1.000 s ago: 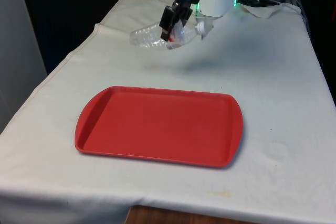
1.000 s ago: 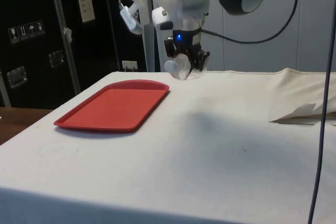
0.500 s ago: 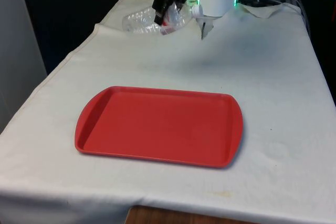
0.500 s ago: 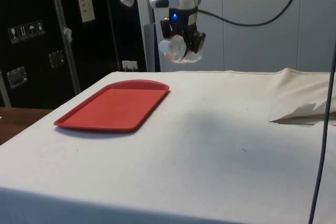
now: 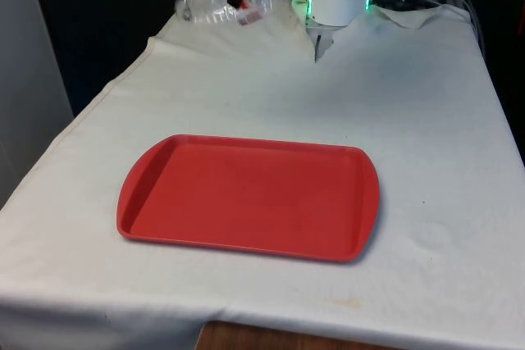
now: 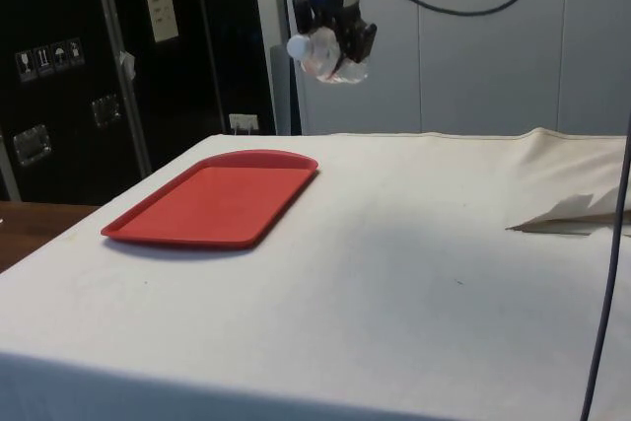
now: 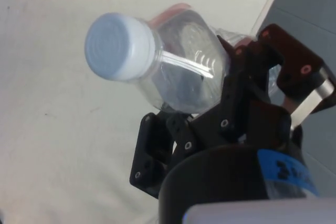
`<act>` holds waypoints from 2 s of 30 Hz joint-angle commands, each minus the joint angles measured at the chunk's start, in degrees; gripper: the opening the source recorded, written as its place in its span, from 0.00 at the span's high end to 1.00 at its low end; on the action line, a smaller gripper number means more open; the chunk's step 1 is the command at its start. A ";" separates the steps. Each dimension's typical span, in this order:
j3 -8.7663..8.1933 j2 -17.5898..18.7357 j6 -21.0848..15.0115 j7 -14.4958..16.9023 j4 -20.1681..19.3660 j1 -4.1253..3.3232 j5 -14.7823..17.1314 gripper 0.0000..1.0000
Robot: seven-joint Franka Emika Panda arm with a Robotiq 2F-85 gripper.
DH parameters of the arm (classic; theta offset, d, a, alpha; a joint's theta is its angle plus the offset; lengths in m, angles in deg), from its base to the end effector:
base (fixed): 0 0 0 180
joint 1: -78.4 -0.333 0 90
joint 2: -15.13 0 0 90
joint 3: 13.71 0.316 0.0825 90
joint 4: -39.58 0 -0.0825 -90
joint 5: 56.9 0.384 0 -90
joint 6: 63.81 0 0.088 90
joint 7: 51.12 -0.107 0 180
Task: Place the bottle upright on the tray.
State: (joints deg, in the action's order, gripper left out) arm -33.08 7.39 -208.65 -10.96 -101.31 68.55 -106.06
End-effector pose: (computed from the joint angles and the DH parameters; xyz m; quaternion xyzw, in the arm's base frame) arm 0.4761 -0.0718 0.3619 0.7950 0.5435 -0.0179 0.2686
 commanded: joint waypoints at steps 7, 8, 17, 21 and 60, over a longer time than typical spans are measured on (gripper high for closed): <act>0.17 -1.03 1.60 1.38 1.60 -0.17 1.60 0.65; 0.23 -0.52 2.18 2.41 2.86 -0.52 3.32 0.65; 0.52 0.92 2.92 3.78 7.10 -0.63 6.36 0.65; 0.63 1.66 3.27 4.35 9.05 -0.69 7.62 0.65; 0.86 7.68 0.86 3.32 19.65 -0.80 21.60 0.65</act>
State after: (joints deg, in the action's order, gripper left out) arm -32.16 14.84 -207.16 -7.69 -81.83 67.74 -85.37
